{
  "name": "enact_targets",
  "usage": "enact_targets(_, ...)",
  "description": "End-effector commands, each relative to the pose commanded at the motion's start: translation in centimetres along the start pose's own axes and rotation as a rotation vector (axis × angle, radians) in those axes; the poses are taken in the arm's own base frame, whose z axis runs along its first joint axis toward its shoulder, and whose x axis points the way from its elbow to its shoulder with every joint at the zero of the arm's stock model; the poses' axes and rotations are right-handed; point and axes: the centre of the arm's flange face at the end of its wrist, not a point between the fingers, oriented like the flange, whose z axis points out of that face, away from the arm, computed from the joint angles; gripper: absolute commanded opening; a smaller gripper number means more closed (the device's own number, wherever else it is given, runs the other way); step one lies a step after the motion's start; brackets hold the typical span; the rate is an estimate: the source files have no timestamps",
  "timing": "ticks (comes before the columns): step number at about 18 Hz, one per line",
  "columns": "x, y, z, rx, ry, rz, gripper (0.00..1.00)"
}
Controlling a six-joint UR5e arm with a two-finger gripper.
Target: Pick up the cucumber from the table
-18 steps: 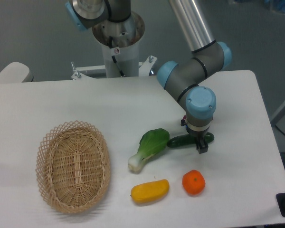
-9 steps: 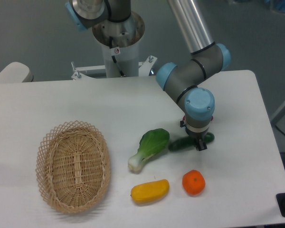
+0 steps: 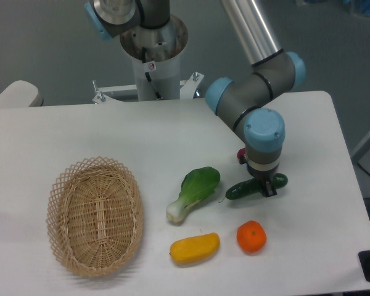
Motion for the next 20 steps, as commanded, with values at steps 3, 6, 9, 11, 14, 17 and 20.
enact_targets(3,-2.3,-0.7,-4.0,0.077,-0.037,0.0,0.25)
enact_targets(6,-3.6,-1.8,-6.2,0.106,-0.074,-0.024,0.25)
enact_targets(9,-4.5,-3.7,-7.3,0.112,-0.08,-0.095,0.25)
enact_targets(11,-4.8,-5.0,-7.7,0.118,-0.084,-0.114,0.25)
enact_targets(14,-5.3,-7.0,-8.2,0.174,-0.098,-0.177,0.25)
enact_targets(17,-5.4,-7.8,-8.5,0.184,-0.098,-0.211,0.25)
enact_targets(20,-5.5,-9.3,-9.0,0.189,-0.101,-0.222,0.24)
